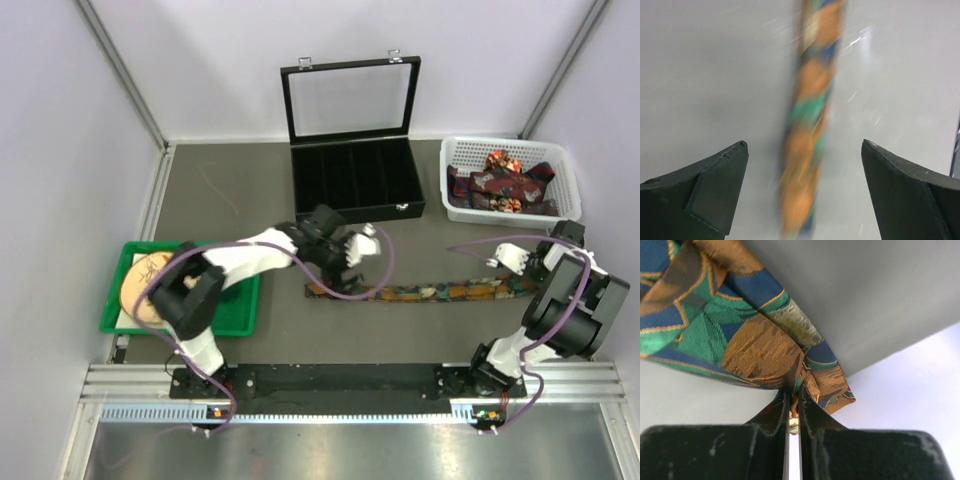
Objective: Roll the ties
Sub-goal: Flatten out the tie at the center of the board, then roll the tie at the center of the board.
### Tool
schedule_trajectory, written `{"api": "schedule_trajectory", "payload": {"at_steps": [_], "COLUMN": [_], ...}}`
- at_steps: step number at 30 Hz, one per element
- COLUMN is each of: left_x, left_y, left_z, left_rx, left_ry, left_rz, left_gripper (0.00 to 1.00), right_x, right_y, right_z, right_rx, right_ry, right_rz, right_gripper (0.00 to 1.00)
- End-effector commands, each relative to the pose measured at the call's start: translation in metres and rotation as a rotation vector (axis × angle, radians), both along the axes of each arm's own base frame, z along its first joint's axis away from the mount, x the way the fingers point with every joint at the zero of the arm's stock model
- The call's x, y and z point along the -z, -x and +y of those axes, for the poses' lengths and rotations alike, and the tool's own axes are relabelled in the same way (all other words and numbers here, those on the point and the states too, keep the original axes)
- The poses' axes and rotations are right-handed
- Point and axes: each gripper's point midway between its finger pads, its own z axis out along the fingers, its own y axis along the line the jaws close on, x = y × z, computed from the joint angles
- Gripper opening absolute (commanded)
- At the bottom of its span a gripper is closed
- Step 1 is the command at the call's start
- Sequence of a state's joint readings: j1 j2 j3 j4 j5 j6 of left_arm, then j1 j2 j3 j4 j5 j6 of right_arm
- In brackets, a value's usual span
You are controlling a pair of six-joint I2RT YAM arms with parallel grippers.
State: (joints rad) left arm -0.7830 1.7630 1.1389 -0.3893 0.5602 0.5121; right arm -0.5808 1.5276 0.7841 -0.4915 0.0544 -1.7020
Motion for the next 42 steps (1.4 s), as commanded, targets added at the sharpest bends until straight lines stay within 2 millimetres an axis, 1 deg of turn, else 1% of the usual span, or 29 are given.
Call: {"api": "schedule_trajectory", "payload": {"at_steps": [1, 4, 6, 7, 8, 10, 11, 13, 14, 16, 17, 18, 19, 20, 22, 24, 25, 26, 28, 29, 32, 33, 34, 35, 37, 39, 40, 41, 42], "left_x": [-0.054, -0.077, -0.085, -0.097, -0.101, -0.118, -0.126, -0.145, -0.156, -0.177, -0.183, -0.187, -0.190, -0.187, -0.177, -0.164, -0.165, -0.164, -0.165, -0.164, -0.161, -0.157, -0.144, -0.132, -0.106, -0.092, -0.078, -0.072, -0.066], "left_y": [-0.021, -0.029, -0.027, -0.027, -0.027, -0.027, -0.033, -0.037, -0.042, -0.045, -0.046, -0.047, -0.047, -0.047, -0.052, -0.049, -0.047, -0.043, -0.043, -0.044, -0.051, -0.050, -0.047, -0.034, -0.029, -0.026, -0.022, -0.020, -0.020], "left_z": [0.060, 0.088, 0.098, 0.103, 0.107, 0.111, 0.113, 0.117, 0.117, 0.120, 0.120, 0.120, 0.117, 0.114, 0.110, 0.115, 0.108, 0.106, 0.107, 0.106, 0.105, 0.105, 0.105, 0.103, 0.105, 0.102, 0.101, 0.100, 0.098], "left_rx": [-0.100, -0.150, -0.175, -0.201, -0.222, -0.281, -0.321, -0.406, -0.431, -0.501, -0.516, -0.547, -0.550, -0.545, -0.564, -0.579, -0.517, -0.473, -0.432, -0.412, -0.386, -0.327, -0.280, -0.211, -0.130, -0.073, -0.048, -0.020, 0.010], "left_ry": [0.046, 0.046, 0.049, 0.069, 0.073, 0.116, 0.136, 0.190, 0.219, 0.264, 0.279, 0.293, 0.304, 0.309, 0.288, 0.218, 0.204, 0.183, 0.169, 0.175, 0.213, 0.196, 0.170, 0.152, 0.102, 0.097, 0.087, 0.087, 0.093], "left_rz": [-0.142, -0.237, -0.256, -0.288, -0.298, -0.321, -0.353, -0.376, -0.406, -0.422, -0.424, -0.405, -0.393, -0.380, -0.332, -0.273, -0.248, -0.243, -0.265, -0.290, -0.384, -0.419, -0.409, -0.365, -0.350, -0.342, -0.315, -0.305, -0.311], "left_gripper": [0.99, 0.99, 0.99, 0.99, 0.99, 0.99, 0.99, 0.99, 0.99, 0.99, 0.99, 0.99, 0.99, 0.99, 0.99, 0.99, 0.99, 0.99, 0.99, 0.99, 0.99, 0.99, 0.99, 0.99, 0.99, 0.99, 0.99, 0.99, 0.99], "right_x": [-0.012, -0.009, -0.010, -0.010, -0.012, -0.021, -0.028, -0.039, -0.056, -0.067, -0.084, -0.091, -0.096, -0.110, -0.136, -0.170, -0.182, -0.202, -0.234, -0.245, -0.267, -0.261, -0.254, -0.260, -0.244, -0.221, -0.218, -0.196, -0.190], "right_y": [-0.016, -0.021, -0.025, -0.027, -0.028, -0.030, -0.033, -0.033, -0.040, -0.037, -0.044, -0.043, -0.041, -0.050, -0.054, -0.068, -0.074, -0.090, -0.101, -0.110, -0.112, -0.109, -0.108, -0.107, -0.091, -0.082, -0.076, -0.070, -0.065], "right_z": [-0.028, -0.037, -0.043, -0.044, -0.045, -0.043, -0.042, -0.037, -0.037, -0.030, -0.029, -0.026, -0.019, -0.011, 0.005, 0.031, 0.040, 0.054, 0.074, 0.093, 0.154, 0.191, 0.213, 0.234, 0.292, 0.325, 0.346, 0.355, 0.364], "right_rx": [0.016, 0.030, 0.040, 0.042, 0.046, 0.057, 0.059, 0.082, 0.082, 0.109, 0.110, 0.131, 0.134, 0.119, 0.133, 0.143, 0.146, 0.123, 0.193, 0.165, 0.142, 0.149, 0.153, 0.146, 0.185, 0.310, 0.315, 0.378, 0.467], "right_ry": [0.077, 0.103, 0.123, 0.125, 0.131, 0.132, 0.130, 0.100, 0.098, 0.063, 0.058, 0.045, 0.018, -0.005, -0.041, -0.115, -0.140, -0.175, -0.275, -0.340, -0.571, -0.678, -0.733, -0.796, -0.984, -1.132, -1.219, -1.258, -1.311], "right_rz": [-0.053, -0.064, -0.076, -0.080, -0.086, -0.110, -0.128, -0.153, -0.201, -0.209, -0.254, -0.266, -0.270, -0.307, -0.383, -0.511, -0.562, -0.655, -0.820, -0.865, -0.887, -0.815, -0.745, -0.708, -0.503, -0.305, -0.214, -0.114, -0.040], "right_gripper": [0.00, 0.00, 0.00, 0.00, 0.05, 0.24, 0.42, 0.54, 0.63, 0.69, 0.77, 0.86, 0.95, 0.99, 0.99, 0.99, 0.99, 0.99, 0.99, 0.99, 0.99, 0.99, 0.99, 0.99, 0.99, 0.99, 0.99, 0.97, 0.95]}}
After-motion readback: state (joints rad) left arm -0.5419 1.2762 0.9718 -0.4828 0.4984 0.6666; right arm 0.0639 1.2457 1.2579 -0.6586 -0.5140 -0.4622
